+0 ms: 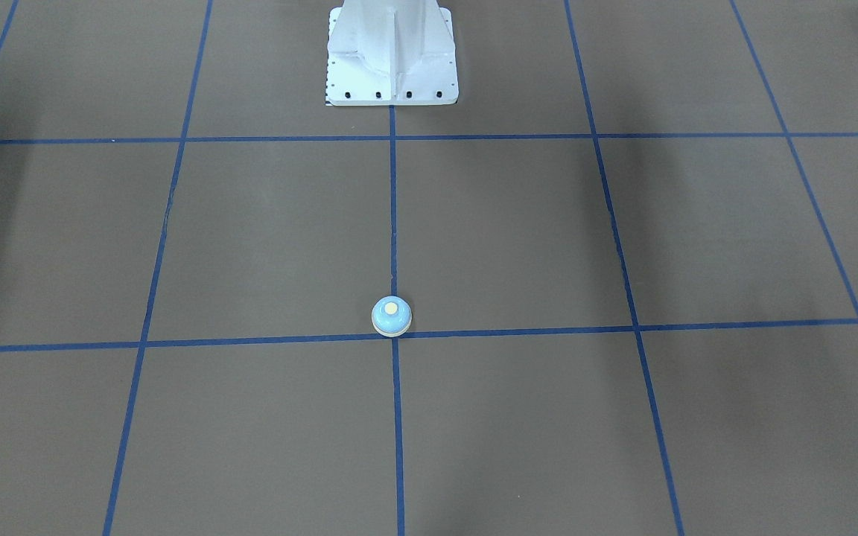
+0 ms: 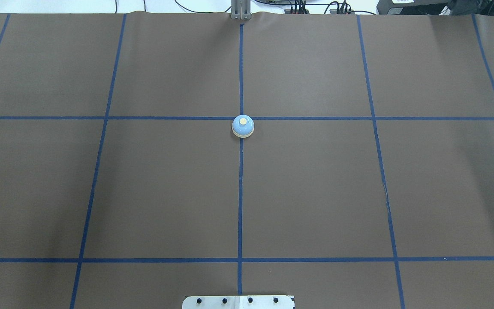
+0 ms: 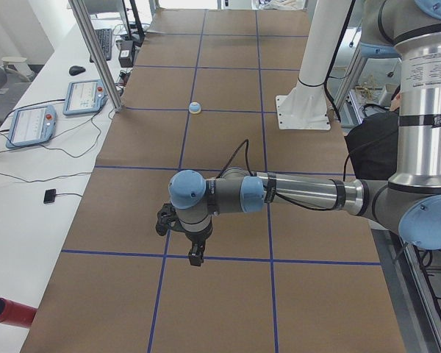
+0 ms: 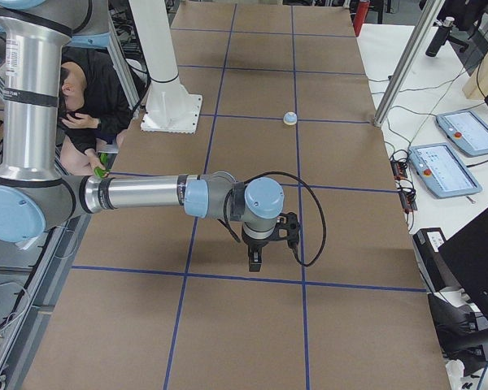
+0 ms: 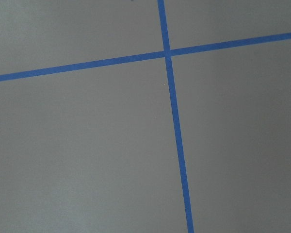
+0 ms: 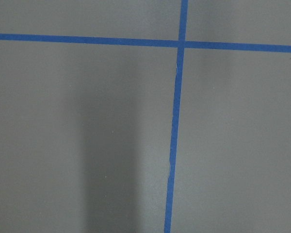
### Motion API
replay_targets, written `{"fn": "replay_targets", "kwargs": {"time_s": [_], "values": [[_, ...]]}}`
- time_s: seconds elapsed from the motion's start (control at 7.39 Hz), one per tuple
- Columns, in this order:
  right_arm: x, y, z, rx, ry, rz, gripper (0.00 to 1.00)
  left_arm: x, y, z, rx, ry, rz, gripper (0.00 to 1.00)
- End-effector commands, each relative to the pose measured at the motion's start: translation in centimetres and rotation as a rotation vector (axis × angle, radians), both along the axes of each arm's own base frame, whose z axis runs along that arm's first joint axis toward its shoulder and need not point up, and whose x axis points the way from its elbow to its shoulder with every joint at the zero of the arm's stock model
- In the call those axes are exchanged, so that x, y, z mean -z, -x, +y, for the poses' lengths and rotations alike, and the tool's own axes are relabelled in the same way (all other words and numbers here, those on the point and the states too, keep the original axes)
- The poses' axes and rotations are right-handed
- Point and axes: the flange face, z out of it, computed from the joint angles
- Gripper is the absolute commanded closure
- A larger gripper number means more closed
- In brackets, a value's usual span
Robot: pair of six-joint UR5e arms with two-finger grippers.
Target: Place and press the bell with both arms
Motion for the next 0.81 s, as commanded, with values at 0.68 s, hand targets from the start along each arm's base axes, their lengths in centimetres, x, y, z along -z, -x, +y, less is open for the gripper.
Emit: {"fn": "replay_targets", "kwargs": {"time_s": [0.68], "values": [[-0.1, 0.0, -0.1, 0.000, 0.003, 0.002, 0.01, -1.2, 0.0, -2.3, 0.003, -0.007, -0.001, 0.00]]}}
